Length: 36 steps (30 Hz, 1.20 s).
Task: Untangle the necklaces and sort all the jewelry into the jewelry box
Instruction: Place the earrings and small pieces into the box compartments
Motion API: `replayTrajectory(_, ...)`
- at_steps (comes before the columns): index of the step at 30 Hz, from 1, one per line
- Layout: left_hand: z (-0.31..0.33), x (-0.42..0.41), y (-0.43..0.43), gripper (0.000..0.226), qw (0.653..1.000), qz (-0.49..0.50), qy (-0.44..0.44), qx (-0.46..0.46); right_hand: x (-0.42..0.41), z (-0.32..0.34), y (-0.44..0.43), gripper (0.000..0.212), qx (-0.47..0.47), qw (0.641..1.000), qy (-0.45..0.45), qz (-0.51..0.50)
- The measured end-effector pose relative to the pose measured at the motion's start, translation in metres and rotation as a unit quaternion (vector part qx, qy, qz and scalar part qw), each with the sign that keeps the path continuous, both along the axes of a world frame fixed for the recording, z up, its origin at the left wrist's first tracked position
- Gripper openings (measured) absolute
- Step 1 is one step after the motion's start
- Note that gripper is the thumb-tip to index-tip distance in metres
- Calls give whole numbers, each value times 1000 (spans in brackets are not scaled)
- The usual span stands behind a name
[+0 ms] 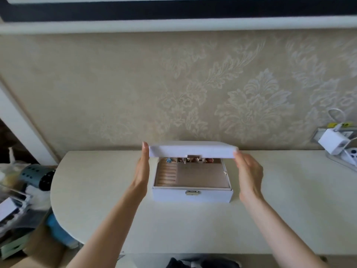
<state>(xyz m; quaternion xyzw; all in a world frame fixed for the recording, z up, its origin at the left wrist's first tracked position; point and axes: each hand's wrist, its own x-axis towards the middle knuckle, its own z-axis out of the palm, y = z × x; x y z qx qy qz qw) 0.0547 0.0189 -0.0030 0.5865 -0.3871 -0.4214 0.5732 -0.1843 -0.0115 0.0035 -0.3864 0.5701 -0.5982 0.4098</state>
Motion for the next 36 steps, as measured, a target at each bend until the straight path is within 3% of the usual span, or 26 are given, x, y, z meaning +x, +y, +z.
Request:
replayTrajectory(4,-26,-4,18,51,1000,-3,9,-6,0,-29,26,16,-15,1000,19,6)
replayTrajectory(8,-51,-10,28,32,1000,20,20,-1,-1,-60,40,24,12,1000,-4,18)
replayTrajectory(19,-61,-14,35,36,1000,15,14,-18,-3,-77,34,13,32,999,-19,19)
replayTrajectory(26,-65,-5,29,36,999,-8,22,34,4,-77,29,15,51,998,-25,24)
replayTrajectory(36,-58,-35,20,33,993,-103,7,58,-31,-68,12,12,78,993,-21,-82)
